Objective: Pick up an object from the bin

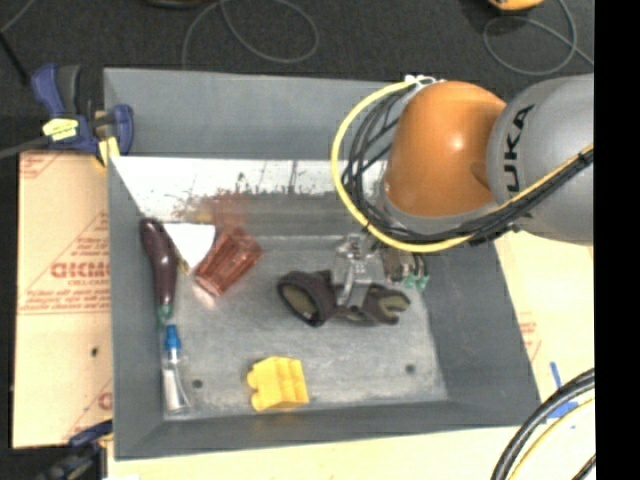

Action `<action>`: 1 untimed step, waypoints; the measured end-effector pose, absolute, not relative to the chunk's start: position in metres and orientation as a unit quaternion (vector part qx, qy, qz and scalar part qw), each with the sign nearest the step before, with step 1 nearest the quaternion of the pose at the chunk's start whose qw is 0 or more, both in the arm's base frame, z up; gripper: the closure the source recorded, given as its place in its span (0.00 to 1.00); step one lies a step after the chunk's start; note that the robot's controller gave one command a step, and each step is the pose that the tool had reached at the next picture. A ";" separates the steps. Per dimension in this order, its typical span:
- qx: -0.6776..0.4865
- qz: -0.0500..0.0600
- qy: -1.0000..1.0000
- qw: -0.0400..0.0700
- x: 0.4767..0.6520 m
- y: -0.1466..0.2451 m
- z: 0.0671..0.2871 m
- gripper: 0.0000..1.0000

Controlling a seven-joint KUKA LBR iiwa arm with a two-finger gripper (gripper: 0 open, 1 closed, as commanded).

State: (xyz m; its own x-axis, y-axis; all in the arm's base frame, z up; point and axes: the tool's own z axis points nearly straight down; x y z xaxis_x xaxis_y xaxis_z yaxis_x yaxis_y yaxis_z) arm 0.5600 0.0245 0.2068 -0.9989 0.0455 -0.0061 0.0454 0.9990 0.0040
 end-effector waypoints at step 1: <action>0.023 0.002 1.000 0.003 0.560 0.025 0.207 1.00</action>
Offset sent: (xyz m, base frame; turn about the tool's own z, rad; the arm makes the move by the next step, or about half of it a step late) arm 0.0000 0.0000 0.0000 0.0000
